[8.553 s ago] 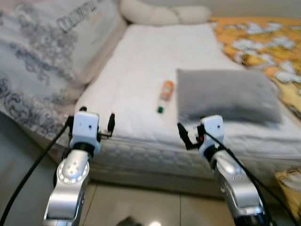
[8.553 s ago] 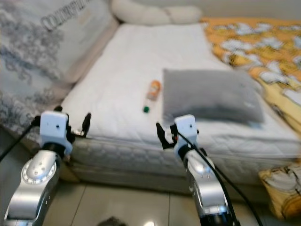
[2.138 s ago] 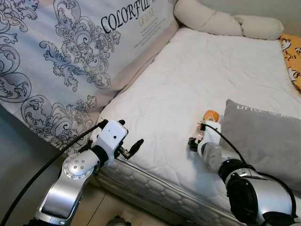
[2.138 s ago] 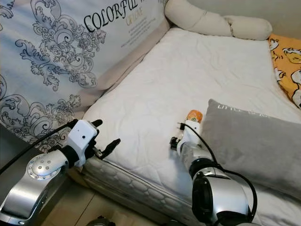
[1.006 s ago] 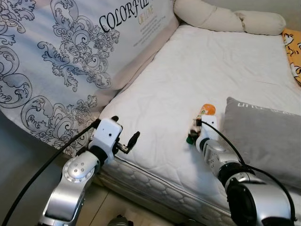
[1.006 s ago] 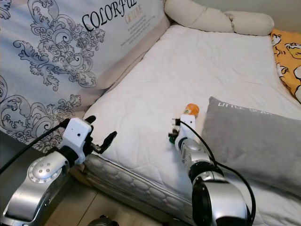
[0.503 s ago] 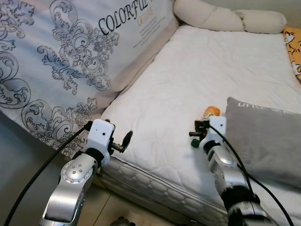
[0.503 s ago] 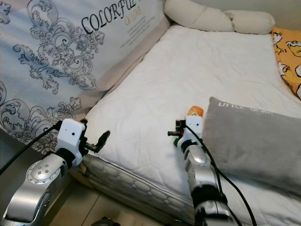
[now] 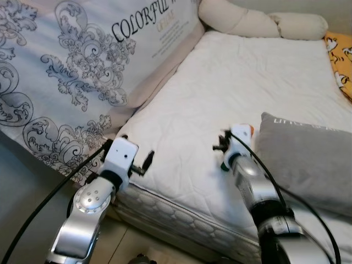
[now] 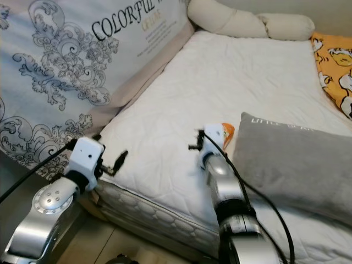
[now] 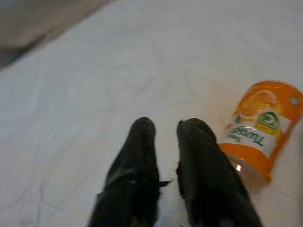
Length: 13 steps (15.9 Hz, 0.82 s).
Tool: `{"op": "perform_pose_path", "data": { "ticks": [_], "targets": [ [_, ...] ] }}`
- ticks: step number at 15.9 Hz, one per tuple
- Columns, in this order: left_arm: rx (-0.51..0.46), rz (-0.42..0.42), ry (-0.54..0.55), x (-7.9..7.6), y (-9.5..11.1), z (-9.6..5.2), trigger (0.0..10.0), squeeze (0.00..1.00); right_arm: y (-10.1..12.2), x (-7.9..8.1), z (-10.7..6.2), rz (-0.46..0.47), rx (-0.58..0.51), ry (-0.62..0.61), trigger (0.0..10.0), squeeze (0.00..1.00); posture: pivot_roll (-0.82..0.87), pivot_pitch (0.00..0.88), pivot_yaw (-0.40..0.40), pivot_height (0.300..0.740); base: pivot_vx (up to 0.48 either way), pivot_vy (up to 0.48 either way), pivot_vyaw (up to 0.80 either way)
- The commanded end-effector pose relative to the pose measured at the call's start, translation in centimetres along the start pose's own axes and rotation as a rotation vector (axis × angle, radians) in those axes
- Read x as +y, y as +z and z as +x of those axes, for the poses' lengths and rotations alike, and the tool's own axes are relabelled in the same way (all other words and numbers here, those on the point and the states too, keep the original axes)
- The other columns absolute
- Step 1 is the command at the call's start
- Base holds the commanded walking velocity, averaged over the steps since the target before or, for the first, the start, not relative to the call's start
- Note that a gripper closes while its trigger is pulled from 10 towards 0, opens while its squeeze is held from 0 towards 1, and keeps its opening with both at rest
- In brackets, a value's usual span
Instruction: Clean up the room
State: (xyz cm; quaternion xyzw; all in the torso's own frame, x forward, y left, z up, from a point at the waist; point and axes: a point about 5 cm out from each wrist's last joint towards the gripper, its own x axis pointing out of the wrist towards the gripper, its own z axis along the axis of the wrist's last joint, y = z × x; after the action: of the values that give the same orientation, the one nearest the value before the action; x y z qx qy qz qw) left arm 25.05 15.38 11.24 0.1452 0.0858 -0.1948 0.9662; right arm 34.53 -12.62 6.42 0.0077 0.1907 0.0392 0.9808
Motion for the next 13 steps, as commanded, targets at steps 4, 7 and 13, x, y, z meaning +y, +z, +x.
{"op": "perform_pose_path", "data": {
  "ticks": [4,7,13],
  "targets": [
    [-0.023,0.036,-0.028,0.4,0.4,-0.3,10.0,1.00,0.9,0.4,1.1,-0.150,0.115,-0.061,10.0,1.00,0.07,0.000,-0.012,0.740,0.000,0.000,0.00],
    [-0.049,0.053,-0.072,0.1,0.9,-0.7,10.0,1.00,1.7,-0.2,1.5,-0.067,0.137,-0.105,10.0,1.00,0.09,0.000,-0.033,0.740,0.000,0.000,0.00],
    [-0.003,0.035,-0.322,-1.4,0.6,-1.3,10.0,1.00,1.6,-2.8,1.3,-0.055,0.171,-0.187,10.0,1.00,0.08,0.079,-0.029,0.740,0.000,0.000,0.00]
  ]
}}
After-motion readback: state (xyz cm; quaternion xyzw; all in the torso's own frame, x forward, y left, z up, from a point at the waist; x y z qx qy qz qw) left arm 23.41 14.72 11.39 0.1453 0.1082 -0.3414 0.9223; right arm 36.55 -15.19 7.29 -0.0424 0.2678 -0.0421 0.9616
